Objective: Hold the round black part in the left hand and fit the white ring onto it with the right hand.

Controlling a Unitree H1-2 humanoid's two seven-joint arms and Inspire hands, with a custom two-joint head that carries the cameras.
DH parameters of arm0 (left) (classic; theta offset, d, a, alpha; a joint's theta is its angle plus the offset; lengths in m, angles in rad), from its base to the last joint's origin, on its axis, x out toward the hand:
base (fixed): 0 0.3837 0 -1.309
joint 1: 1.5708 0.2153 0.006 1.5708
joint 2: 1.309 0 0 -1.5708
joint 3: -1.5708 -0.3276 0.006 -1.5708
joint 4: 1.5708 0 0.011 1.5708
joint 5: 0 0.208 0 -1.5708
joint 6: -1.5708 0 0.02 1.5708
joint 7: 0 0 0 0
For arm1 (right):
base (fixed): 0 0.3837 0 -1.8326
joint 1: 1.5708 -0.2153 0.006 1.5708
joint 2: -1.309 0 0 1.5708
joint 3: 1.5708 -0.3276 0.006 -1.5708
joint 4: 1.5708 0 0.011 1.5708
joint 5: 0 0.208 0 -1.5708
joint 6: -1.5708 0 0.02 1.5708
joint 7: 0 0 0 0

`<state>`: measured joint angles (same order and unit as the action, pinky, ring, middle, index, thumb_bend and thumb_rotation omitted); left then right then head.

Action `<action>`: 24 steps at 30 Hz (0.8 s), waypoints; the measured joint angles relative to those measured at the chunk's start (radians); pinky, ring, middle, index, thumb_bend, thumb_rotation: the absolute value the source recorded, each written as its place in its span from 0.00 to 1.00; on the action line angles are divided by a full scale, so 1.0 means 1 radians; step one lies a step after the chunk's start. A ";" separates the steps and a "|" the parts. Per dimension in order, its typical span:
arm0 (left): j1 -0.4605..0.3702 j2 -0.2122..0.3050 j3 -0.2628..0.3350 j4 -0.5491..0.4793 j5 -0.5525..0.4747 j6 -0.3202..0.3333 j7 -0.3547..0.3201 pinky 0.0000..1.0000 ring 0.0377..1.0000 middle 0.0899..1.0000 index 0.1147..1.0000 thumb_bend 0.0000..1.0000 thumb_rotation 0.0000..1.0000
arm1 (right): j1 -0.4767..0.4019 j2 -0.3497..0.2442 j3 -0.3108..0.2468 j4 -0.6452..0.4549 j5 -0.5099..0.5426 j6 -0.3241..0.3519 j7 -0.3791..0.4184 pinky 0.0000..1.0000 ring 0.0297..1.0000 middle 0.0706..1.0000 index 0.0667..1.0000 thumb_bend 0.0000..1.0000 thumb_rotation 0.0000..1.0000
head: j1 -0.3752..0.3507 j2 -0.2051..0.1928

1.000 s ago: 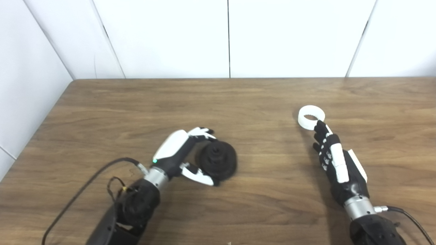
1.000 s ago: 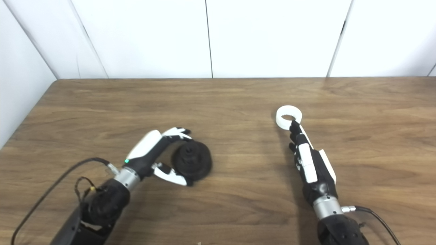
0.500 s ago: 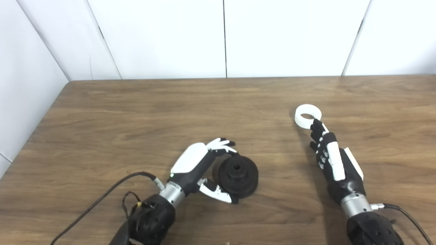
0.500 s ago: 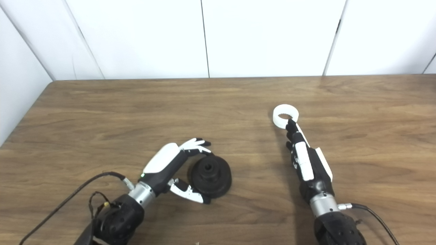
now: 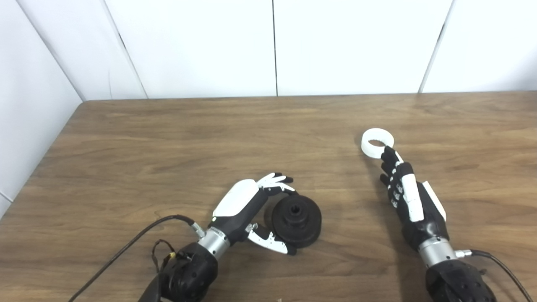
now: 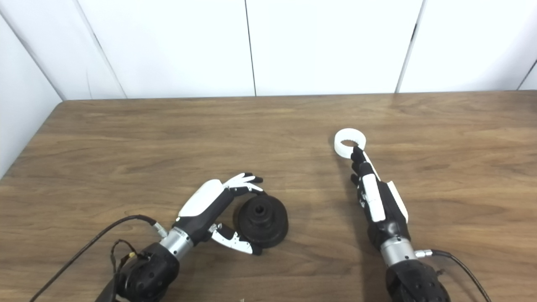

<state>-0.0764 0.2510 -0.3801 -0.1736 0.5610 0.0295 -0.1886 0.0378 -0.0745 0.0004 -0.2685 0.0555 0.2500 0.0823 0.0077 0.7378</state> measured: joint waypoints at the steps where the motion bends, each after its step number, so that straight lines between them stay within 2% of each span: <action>1: 0.000 0.000 0.000 0.000 0.000 0.000 -0.001 0.89 0.96 0.89 0.57 0.80 0.21 | 0.000 0.000 0.000 -0.001 0.000 0.001 0.000 1.00 1.00 0.98 0.97 0.71 1.00 | 0.000 0.000; 12: 0.000 0.001 0.007 0.001 -0.004 -0.005 -0.008 0.88 0.96 0.89 0.57 0.81 0.22 | 0.000 -0.001 -0.002 -0.001 0.002 0.004 0.000 1.00 1.00 0.98 0.97 0.71 1.00 | 0.002 0.006; 15: 0.000 0.001 0.009 0.000 -0.004 -0.004 -0.012 0.88 0.96 0.89 0.57 0.80 0.21 | 0.000 -0.001 -0.002 -0.002 0.002 0.005 0.000 0.98 0.99 0.97 0.95 0.68 0.99 | 0.003 0.005; 16: 0.000 0.001 0.011 0.000 -0.004 -0.004 -0.015 0.89 0.96 0.89 0.57 0.80 0.21 | 0.000 -0.001 -0.002 -0.002 0.002 0.005 0.000 0.96 0.98 0.96 0.94 0.64 0.96 | 0.003 0.005; 19: 0.000 0.000 0.013 0.000 -0.007 -0.005 -0.020 0.89 0.96 0.90 0.58 0.80 0.20 | 0.000 -0.008 0.002 -0.003 -0.046 -0.009 -0.008 0.87 0.94 0.93 0.89 0.63 0.71 | 0.000 0.006; 20: 0.000 0.000 0.014 0.000 -0.008 -0.006 -0.021 0.89 0.97 0.90 0.58 0.80 0.20 | 0.000 -0.010 0.003 -0.003 -0.068 -0.019 -0.010 0.87 0.92 0.91 0.85 0.65 0.56 | 0.000 0.006; 21: 0.000 0.000 0.015 0.000 -0.010 -0.006 -0.023 0.90 0.97 0.90 0.58 0.80 0.20 | -0.002 -0.018 0.007 -0.005 -0.117 -0.035 -0.022 0.87 0.92 0.91 0.84 0.66 0.49 | -0.006 0.005; 24: 0.000 0.000 0.018 0.001 -0.011 -0.007 -0.025 0.89 0.96 0.90 0.58 0.80 0.20 | -0.010 -0.046 0.009 -0.012 -0.188 -0.067 -0.041 0.87 0.92 0.90 0.82 0.71 0.36 | -0.008 0.003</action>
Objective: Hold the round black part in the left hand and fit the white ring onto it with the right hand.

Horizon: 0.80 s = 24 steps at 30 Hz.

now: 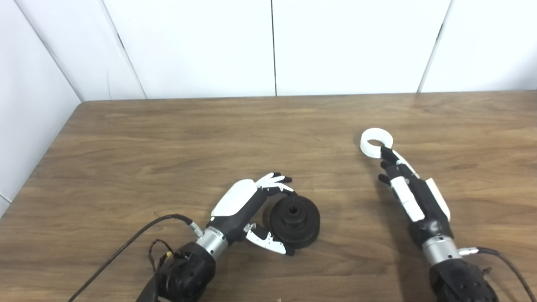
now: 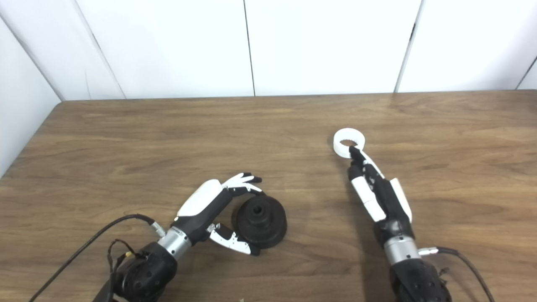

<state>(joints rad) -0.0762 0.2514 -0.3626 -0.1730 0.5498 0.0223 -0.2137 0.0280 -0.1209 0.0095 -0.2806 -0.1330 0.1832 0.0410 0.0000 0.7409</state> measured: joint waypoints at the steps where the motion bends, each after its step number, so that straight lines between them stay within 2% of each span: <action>1: 0.000 0.000 0.001 0.000 0.000 -0.002 0.000 0.89 0.96 0.90 0.58 0.80 0.20 | -0.005 -0.011 -0.001 0.000 -0.017 -0.009 -0.003 0.86 0.91 0.90 0.81 0.72 0.35 | 0.000 0.000; 4: 0.001 0.000 0.004 0.004 0.001 -0.006 0.004 0.89 0.96 0.89 0.57 0.81 0.20 | -0.031 -0.039 -0.006 0.004 -0.049 -0.022 -0.009 0.82 0.90 0.89 0.81 0.76 0.30 | -0.002 -0.002; 8: 0.001 -0.001 0.005 0.005 0.002 -0.007 0.005 0.89 0.96 0.90 0.58 0.80 0.19 | -0.083 -0.051 -0.007 0.022 -0.069 -0.030 -0.009 0.82 0.89 0.89 0.81 0.81 0.31 | -0.002 -0.003; 14: 0.001 -0.005 0.009 0.013 -0.003 -0.018 0.005 0.89 0.96 0.90 0.58 0.81 0.19 | -0.146 -0.094 -0.004 0.060 -0.128 -0.031 -0.009 0.86 0.89 0.89 0.82 0.82 0.38 | -0.005 -0.011; 20: 0.000 -0.005 0.014 0.023 -0.001 -0.030 0.008 0.89 0.97 0.90 0.58 0.81 0.20 | -0.213 -0.137 0.013 0.120 -0.203 -0.029 -0.008 0.88 0.90 0.89 0.82 0.83 0.40 | -0.009 -0.017; 24: 0.000 -0.008 0.013 0.024 0.001 -0.035 0.010 0.89 0.96 0.89 0.58 0.81 0.19 | -0.258 -0.159 0.039 0.187 -0.251 -0.030 -0.005 0.87 0.91 0.89 0.82 0.83 0.38 | -0.011 -0.021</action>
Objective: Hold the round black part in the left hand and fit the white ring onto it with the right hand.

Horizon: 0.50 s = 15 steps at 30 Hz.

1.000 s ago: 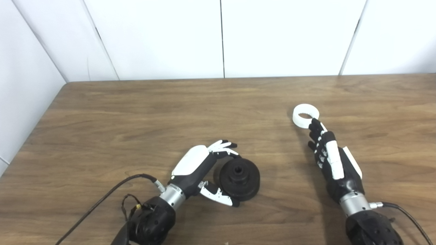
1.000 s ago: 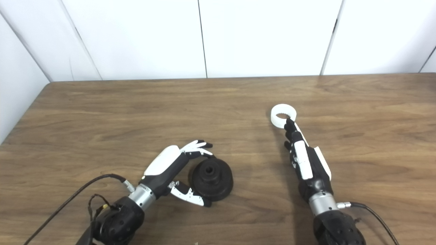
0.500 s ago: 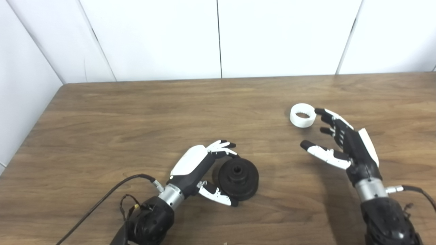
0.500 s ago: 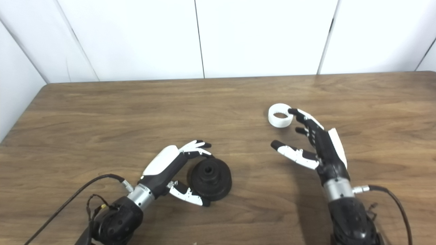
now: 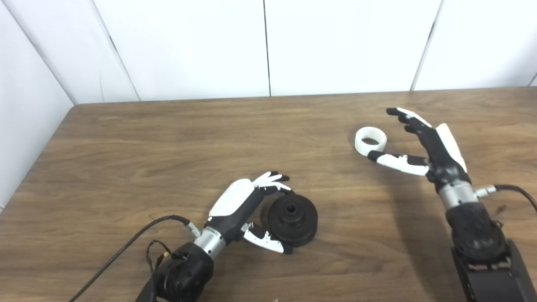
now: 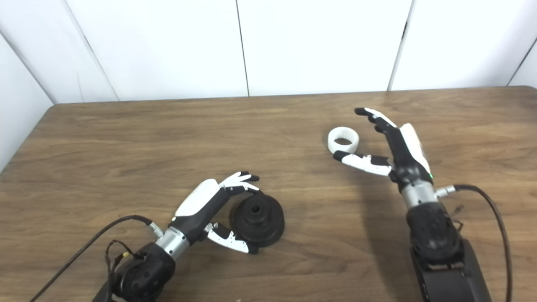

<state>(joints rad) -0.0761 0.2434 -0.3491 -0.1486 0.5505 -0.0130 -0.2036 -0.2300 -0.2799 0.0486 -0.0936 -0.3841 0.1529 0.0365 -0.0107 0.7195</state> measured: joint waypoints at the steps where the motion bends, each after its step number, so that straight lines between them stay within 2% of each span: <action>1: 0.000 -0.002 0.000 0.000 0.001 0.000 0.001 0.89 0.97 0.90 0.58 0.81 0.19 | -0.008 -0.007 0.005 0.009 -0.007 0.000 0.001 0.87 0.91 0.90 0.82 0.84 0.37 | 0.002 0.000; 9: 0.001 -0.006 0.001 0.001 0.003 0.002 0.001 0.89 0.96 0.90 0.58 0.81 0.18 | -0.094 -0.051 0.046 0.146 -0.053 -0.008 0.009 0.87 0.93 0.90 0.80 0.90 0.36 | -0.003 0.000; 15: 0.001 -0.007 0.001 0.001 0.003 0.001 0.002 0.89 0.96 0.89 0.58 0.81 0.18 | -0.137 -0.061 0.071 0.240 -0.063 -0.021 0.017 0.86 0.94 0.91 0.80 0.93 0.38 | -0.006 0.000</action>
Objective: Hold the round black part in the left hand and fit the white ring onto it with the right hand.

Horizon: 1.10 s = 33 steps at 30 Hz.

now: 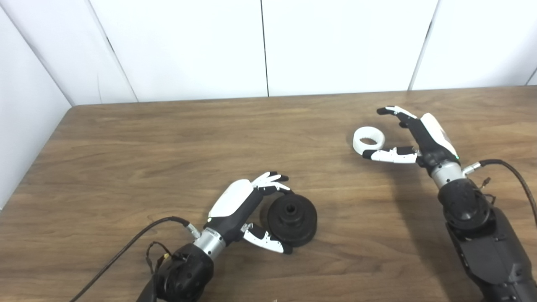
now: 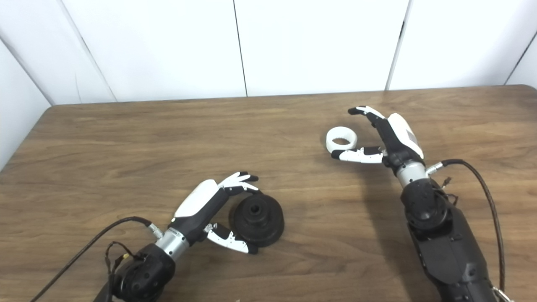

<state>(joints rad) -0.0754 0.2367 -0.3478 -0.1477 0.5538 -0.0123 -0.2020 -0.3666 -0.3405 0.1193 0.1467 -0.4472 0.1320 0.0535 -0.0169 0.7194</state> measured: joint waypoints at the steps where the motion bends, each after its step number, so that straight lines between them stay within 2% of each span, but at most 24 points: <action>1: 0.000 0.000 0.000 0.000 0.000 -0.001 0.000 0.89 0.96 0.89 0.58 0.82 0.18 | -0.006 -0.001 0.004 0.016 -0.003 -0.001 0.001 0.86 0.94 0.91 0.80 0.93 0.38 | 0.000 0.000; 7: 0.000 -0.002 -0.001 0.005 0.000 -0.002 0.010 0.89 0.96 0.89 0.58 0.82 0.18 | -0.048 -0.022 0.026 0.084 -0.025 -0.006 0.008 0.92 0.95 0.90 0.78 0.94 0.40 | -0.002 0.000; 16: 0.000 -0.005 -0.003 0.008 -0.001 -0.002 0.016 0.89 0.96 0.89 0.58 0.82 0.18 | -0.097 -0.031 0.064 0.173 -0.057 -0.021 0.009 0.96 0.97 0.90 0.72 0.92 0.40 | 0.000 -0.002; 26: 0.000 -0.010 -0.005 0.012 0.004 -0.002 0.024 0.88 0.96 0.89 0.57 0.82 0.19 | -0.130 -0.034 0.073 0.257 -0.070 -0.060 0.006 1.00 1.00 0.92 0.69 0.90 0.39 | -0.002 -0.003; 33: 0.000 -0.014 -0.006 0.016 0.004 -0.004 0.031 0.88 0.96 0.89 0.57 0.82 0.18 | -0.140 -0.045 0.094 0.265 -0.093 -0.075 0.005 1.00 1.00 0.92 0.67 0.89 0.38 | -0.002 -0.003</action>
<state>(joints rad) -0.0757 0.2222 -0.3535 -0.1312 0.5578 -0.0162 -0.1710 -0.5068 -0.3856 0.2129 0.4115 -0.5402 0.0567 0.0588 -0.0184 0.7164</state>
